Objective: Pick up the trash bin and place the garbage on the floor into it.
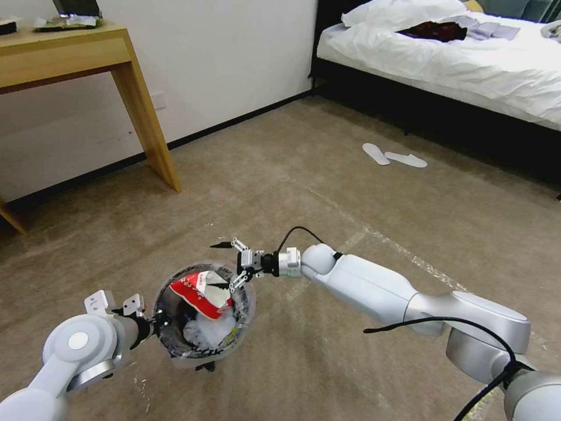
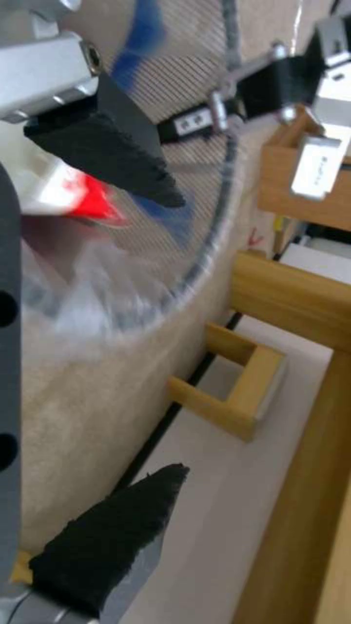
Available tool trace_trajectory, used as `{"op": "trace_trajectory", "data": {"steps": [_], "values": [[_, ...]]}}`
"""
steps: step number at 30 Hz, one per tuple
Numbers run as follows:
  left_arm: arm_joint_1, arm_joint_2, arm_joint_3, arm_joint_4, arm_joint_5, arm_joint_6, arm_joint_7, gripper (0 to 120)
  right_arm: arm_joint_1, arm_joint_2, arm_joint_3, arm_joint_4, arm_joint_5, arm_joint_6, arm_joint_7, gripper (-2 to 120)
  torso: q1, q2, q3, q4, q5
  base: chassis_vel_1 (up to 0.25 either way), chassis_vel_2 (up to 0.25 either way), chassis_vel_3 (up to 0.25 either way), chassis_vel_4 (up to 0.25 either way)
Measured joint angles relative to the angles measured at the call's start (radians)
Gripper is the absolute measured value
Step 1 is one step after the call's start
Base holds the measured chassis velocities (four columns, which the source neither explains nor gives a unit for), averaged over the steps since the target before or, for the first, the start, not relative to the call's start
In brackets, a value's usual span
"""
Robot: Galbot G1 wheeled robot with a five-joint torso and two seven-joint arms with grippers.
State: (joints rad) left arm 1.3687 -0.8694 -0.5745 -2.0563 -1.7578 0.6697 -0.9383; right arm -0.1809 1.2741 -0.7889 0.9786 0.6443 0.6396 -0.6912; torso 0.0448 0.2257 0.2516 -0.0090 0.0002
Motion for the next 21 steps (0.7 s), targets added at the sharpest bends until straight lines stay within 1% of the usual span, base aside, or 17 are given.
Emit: {"op": "trace_trajectory", "data": {"steps": [10,12,13,15,16,18,21], "values": [[-0.006,0.0,0.005,0.0,-0.002,-0.001,0.0,0,0.007,-0.012,0.009,0.04,0.031,0.002,0.0,100,0.0,0.0,0.0,0.0001,0.0,0.0,0.0,0.0,0.0],[-0.006,0.002,0.002,0.003,-0.005,-0.002,-0.001,0,0.017,-0.041,0.022,0.1,0.082,-0.009,-0.007,100,0.0,0.0,0.0,0.0002,0.0001,0.0,0.0,0.0,0.0],[-0.006,0.002,0.002,0.003,-0.005,-0.002,-0.001,0,0.017,-0.041,0.022,0.1,0.082,-0.009,-0.007,100,0.0,0.0,0.0,0.0002,0.0001,0.0,0.0,0.0,0.0],[-0.007,0.004,-0.001,0.009,-0.006,-0.002,-0.001,0,0.025,-0.075,0.042,0.153,0.122,-0.021,-0.023,100,0.0,0.0,0.0,0.0002,0.0001,0.0,0.0,0.0,0.0],[-0.007,0.004,-0.001,0.009,-0.006,-0.002,-0.001,0,0.025,-0.075,0.042,0.153,0.122,-0.021,-0.023,100,0.0,0.0,0.0,0.0002,0.0001,0.0,0.0,0.0,0.0],[-0.009,0.004,-0.003,0.014,-0.008,-0.003,-0.002,0,0.033,-0.138,0.076,0.219,0.166,-0.037,-0.04,100,0.0,0.0,0.0,-0.0001,0.0001,0.0,0.0,0.0,0.0],[-0.011,0.003,-0.003,0.014,-0.01,-0.003,-0.003,0,0.034,-0.161,0.094,0.239,0.179,-0.042,-0.042,100,0.0,0.0,0.0,-0.0002,0.0002,0.0,0.0,0.0,0.0]]}}
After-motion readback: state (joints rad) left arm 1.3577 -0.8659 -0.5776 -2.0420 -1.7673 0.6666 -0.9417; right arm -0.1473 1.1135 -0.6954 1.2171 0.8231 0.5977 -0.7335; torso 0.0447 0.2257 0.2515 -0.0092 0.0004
